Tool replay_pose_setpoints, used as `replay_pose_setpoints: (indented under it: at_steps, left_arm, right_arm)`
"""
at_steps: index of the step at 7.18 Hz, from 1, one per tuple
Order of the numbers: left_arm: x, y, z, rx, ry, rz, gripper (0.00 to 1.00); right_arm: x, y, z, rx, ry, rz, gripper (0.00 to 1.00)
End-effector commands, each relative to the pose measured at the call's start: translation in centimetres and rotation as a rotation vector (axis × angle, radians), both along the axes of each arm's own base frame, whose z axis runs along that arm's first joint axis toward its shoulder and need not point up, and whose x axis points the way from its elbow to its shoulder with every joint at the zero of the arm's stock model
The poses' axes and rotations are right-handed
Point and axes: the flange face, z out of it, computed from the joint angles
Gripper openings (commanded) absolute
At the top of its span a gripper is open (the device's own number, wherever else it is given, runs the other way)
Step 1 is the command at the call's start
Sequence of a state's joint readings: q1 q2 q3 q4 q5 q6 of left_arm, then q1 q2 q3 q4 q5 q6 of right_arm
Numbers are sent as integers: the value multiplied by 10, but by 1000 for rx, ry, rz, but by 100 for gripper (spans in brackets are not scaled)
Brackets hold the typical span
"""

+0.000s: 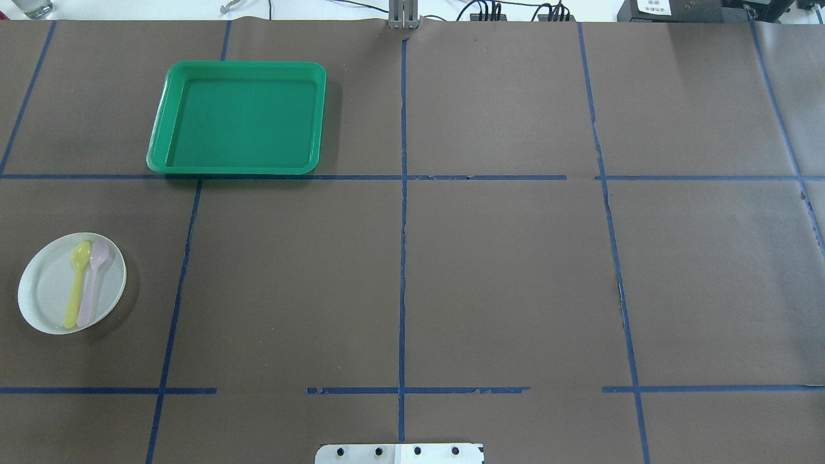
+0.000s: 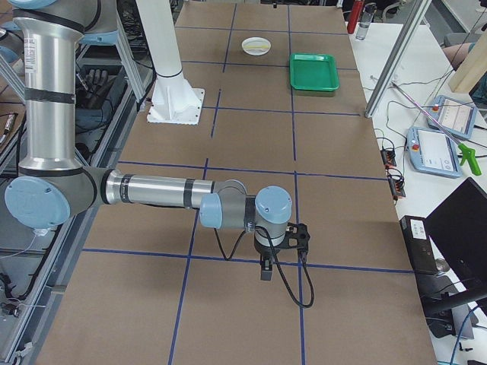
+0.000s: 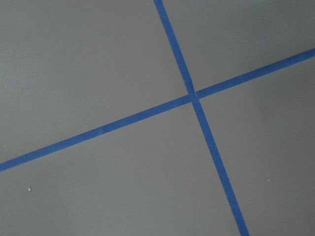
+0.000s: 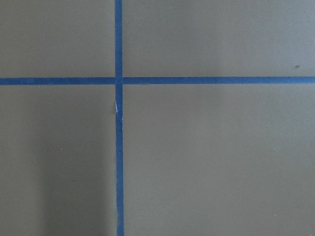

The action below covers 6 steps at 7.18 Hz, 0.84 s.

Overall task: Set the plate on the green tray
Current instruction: 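Move the left gripper toward the white plate's rim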

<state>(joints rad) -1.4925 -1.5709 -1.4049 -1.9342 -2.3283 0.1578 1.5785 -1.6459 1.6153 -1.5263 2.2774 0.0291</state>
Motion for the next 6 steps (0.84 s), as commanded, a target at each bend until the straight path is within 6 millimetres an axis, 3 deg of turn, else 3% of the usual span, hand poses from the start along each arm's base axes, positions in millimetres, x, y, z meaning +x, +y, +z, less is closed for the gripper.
replay_pose_setpoints:
  at_steps: [1,3,6]
  left_arm:
    - [-2,-8,-54,31,1,-5,100]
    - [0,-14,-53,-7,-6,-3,100]
    - [-2,-1,-40,-39,-5,-7,100]
  right_arm:
    - [0,0,0,0,-1,0,100]
    - [0,0,0,0,-1,0,100]
    - [0,0,0,0,-1,0,100]
